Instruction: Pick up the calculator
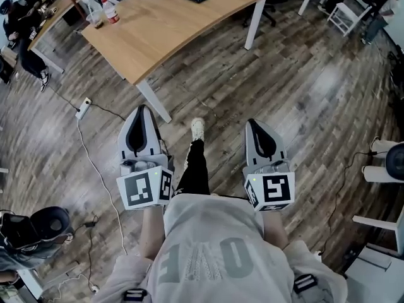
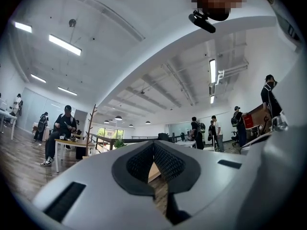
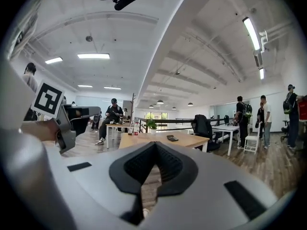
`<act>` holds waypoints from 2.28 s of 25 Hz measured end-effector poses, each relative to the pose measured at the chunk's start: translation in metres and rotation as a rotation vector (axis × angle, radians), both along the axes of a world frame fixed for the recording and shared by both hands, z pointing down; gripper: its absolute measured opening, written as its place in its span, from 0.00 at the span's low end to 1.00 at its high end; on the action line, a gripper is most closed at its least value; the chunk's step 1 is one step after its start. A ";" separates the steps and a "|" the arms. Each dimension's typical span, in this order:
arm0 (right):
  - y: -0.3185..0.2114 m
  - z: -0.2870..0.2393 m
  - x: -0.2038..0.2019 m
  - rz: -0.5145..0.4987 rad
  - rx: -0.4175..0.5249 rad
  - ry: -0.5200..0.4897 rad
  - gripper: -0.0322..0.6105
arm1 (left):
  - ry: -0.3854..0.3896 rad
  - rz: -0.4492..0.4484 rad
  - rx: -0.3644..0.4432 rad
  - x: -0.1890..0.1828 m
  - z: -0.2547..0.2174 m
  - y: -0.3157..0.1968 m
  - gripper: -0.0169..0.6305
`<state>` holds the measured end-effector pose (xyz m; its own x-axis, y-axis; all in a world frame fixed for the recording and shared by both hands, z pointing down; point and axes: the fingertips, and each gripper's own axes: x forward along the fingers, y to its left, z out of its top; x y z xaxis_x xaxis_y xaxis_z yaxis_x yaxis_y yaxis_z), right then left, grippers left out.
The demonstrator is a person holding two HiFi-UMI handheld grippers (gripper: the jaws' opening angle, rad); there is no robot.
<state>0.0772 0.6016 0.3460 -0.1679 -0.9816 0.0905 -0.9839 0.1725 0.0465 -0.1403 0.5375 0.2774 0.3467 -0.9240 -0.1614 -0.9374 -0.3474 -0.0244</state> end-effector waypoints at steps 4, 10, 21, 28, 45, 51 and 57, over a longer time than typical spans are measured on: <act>-0.068 0.002 0.003 0.000 0.016 0.010 0.08 | 0.005 0.024 0.016 0.008 0.007 -0.070 0.04; -0.201 -0.010 -0.003 -0.054 0.019 0.062 0.08 | -0.009 0.017 0.006 0.024 -0.001 -0.200 0.04; -0.437 -0.038 0.004 -0.102 -0.019 0.043 0.08 | -0.048 0.022 0.032 0.043 -0.029 -0.422 0.04; -0.504 -0.028 0.006 -0.107 -0.088 0.018 0.08 | -0.009 0.009 0.000 0.043 -0.032 -0.498 0.04; -0.624 -0.040 0.019 -0.268 -0.019 -0.091 0.08 | 0.012 -0.064 -0.008 0.071 -0.028 -0.580 0.04; -0.668 -0.040 0.032 -0.322 -0.014 -0.079 0.08 | 0.001 -0.087 0.034 0.091 -0.042 -0.612 0.04; -0.697 -0.048 0.040 -0.356 -0.008 -0.077 0.08 | 0.000 -0.116 0.034 0.102 -0.045 -0.633 0.04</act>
<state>0.1173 -0.0952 0.2976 -0.5053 -0.8600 0.0712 -0.8629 0.5046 -0.0285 -0.0380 -0.0954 0.2323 0.2378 -0.9518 -0.1938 -0.9712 -0.2357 -0.0343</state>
